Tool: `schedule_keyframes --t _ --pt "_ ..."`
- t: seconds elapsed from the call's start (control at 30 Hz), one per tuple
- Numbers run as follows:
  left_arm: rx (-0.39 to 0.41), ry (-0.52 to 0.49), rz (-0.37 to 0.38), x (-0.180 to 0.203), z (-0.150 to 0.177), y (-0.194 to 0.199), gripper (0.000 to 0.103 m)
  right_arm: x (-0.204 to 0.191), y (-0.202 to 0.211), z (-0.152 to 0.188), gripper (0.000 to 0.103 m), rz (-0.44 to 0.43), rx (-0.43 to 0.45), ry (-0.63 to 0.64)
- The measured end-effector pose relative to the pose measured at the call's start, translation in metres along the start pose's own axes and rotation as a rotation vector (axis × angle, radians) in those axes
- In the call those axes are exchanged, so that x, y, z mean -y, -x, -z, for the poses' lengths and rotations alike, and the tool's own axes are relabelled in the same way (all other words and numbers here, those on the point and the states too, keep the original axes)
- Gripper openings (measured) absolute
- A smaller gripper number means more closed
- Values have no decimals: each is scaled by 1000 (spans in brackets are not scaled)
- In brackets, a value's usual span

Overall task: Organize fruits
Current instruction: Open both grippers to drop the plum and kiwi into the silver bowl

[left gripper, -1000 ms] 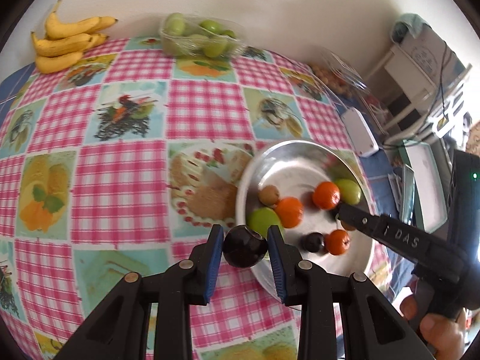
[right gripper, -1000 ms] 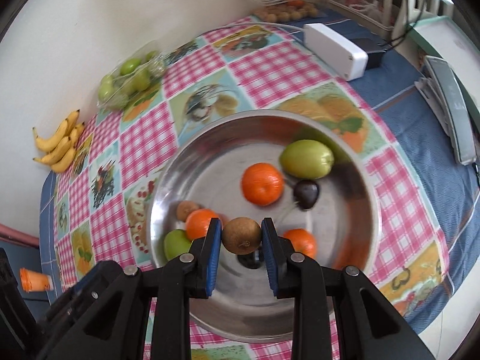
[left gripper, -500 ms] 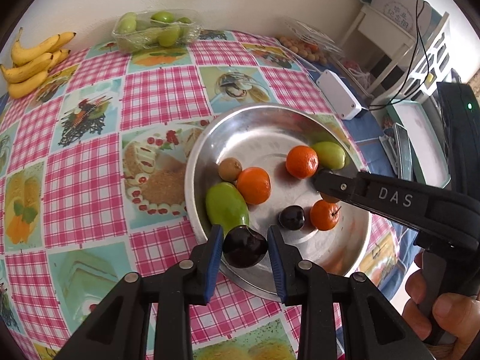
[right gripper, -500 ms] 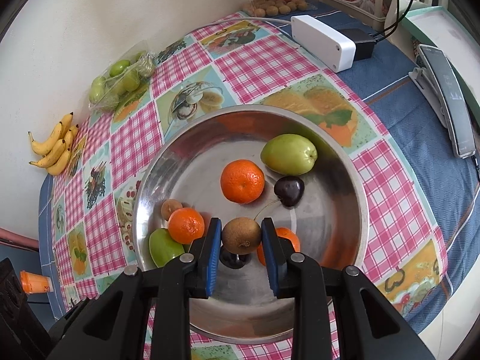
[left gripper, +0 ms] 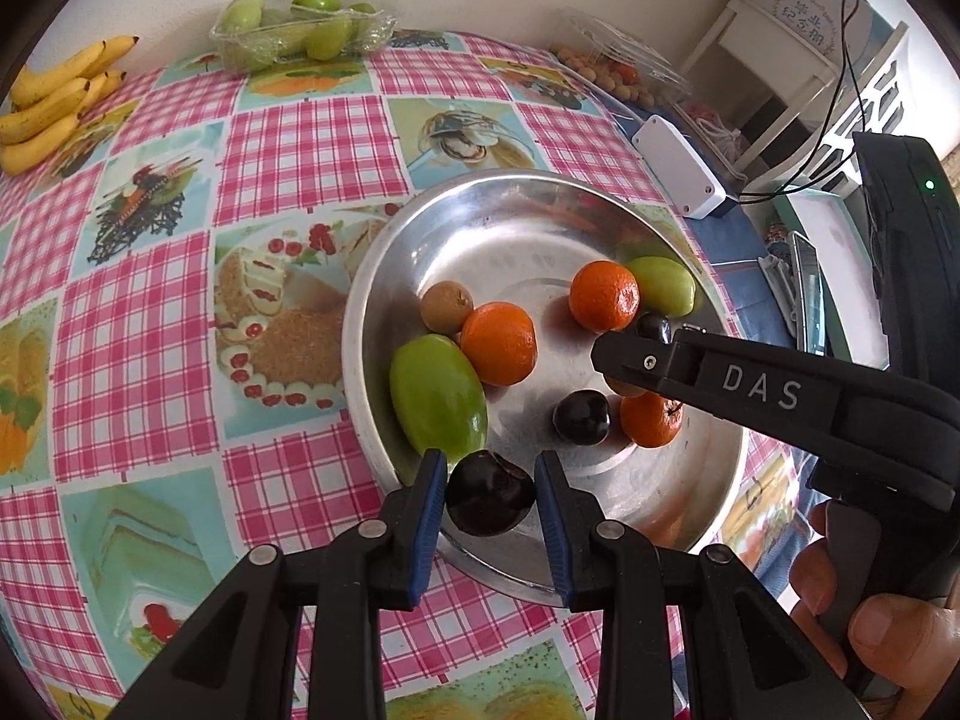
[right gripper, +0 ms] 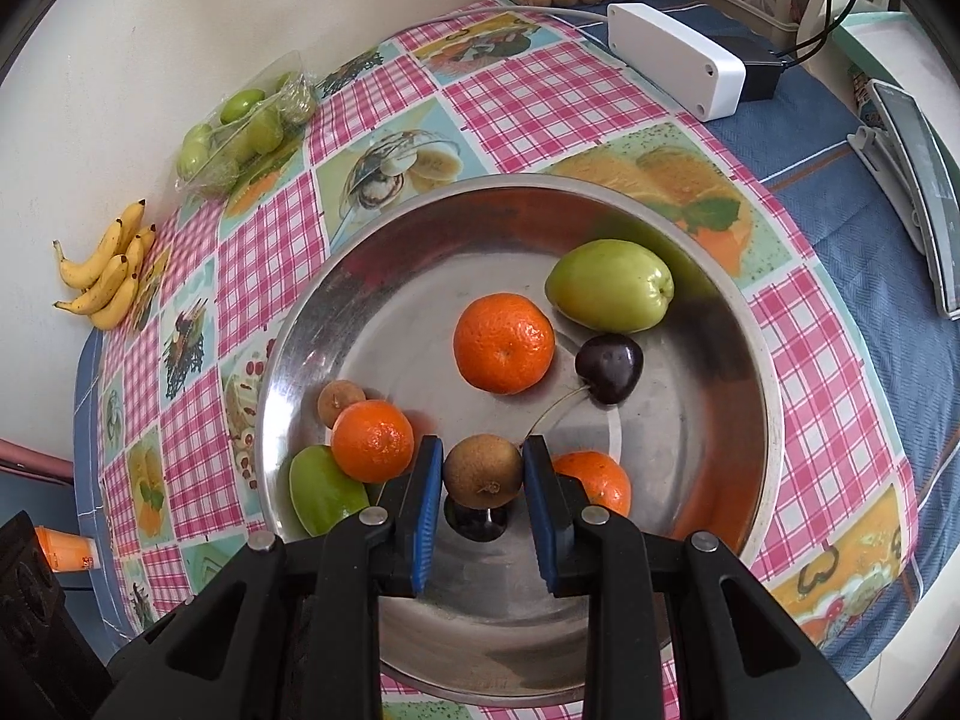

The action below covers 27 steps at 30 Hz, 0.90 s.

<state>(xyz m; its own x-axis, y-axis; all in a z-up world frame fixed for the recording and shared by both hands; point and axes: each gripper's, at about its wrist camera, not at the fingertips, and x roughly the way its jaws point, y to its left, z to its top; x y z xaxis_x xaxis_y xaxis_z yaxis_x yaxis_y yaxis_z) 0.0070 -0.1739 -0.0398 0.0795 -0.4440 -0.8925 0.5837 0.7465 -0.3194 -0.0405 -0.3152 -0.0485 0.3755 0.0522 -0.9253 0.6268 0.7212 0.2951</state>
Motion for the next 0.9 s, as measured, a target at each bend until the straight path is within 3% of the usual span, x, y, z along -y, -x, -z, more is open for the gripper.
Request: schedule_keyframes --t 0.9 --pt "-25 -12 14 2 1 -7 33 -3 -3 -2 29 9 -9 19"
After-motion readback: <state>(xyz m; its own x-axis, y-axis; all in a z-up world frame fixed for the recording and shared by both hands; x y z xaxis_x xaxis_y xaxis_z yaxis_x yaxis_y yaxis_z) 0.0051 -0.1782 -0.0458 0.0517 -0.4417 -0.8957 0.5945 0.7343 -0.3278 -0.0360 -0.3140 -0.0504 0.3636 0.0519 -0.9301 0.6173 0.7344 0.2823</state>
